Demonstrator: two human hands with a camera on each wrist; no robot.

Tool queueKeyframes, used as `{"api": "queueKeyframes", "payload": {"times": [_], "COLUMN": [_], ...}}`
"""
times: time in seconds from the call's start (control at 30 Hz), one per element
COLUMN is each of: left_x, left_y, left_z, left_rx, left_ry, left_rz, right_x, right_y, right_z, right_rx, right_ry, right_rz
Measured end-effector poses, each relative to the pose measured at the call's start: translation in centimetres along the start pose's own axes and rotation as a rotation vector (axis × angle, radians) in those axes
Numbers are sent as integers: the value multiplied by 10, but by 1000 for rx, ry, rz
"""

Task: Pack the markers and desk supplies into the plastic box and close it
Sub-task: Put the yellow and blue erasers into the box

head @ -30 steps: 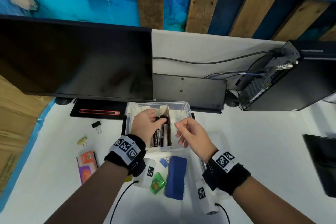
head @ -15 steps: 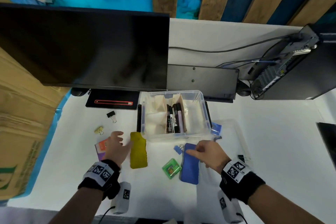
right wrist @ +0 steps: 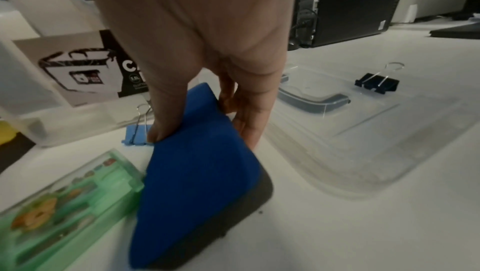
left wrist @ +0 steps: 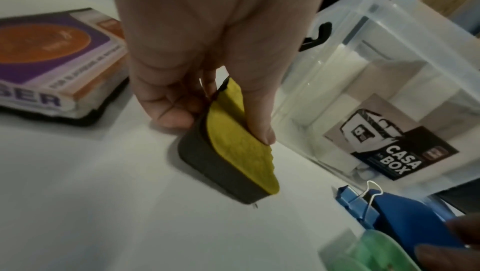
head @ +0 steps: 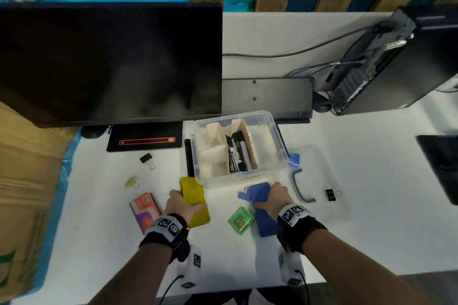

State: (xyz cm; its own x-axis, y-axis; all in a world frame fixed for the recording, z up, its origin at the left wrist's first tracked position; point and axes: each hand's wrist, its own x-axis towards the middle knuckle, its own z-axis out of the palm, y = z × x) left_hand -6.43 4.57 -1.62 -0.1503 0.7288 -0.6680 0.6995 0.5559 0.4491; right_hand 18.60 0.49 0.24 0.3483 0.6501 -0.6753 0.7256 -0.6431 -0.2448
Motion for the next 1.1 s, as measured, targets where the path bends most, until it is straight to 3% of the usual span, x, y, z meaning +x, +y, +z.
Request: {"api": "queueKeyframes", "payload": {"times": [0.2,0.33,0.4,0.47,0.7,0.83,0.97,1.1], "left_x": [-2,-28,-44,-57,-88,-101,-100,-95], "left_y": [-9,-3,5,14,54,84,106,121], "left_z": [-11,-38,-55,-73,-105,-98,-86,-76], "left_rx": [-13,-133,-154,-152,-212,-342,-426,-445], "left_ry": [-84,5,48,103,183,126,73,40], "left_rz": [114,158,187,235,349,440,476,503], "right_x": [-20,-46,-55,-59,-20,8,27,34], "right_y": [20,31,29,22,-32,-56,-62,-61], "right_z": [-16,-63,-89,-112,-154,-150,-134,-129], "right_rx": [-14,114,235,365,649,627,372,270], "right_ry": [-155,-244,-226,-103,309,299,334,313], "right_rz": [-257,-466,-529,-581,-618,-535,-483,-507]}}
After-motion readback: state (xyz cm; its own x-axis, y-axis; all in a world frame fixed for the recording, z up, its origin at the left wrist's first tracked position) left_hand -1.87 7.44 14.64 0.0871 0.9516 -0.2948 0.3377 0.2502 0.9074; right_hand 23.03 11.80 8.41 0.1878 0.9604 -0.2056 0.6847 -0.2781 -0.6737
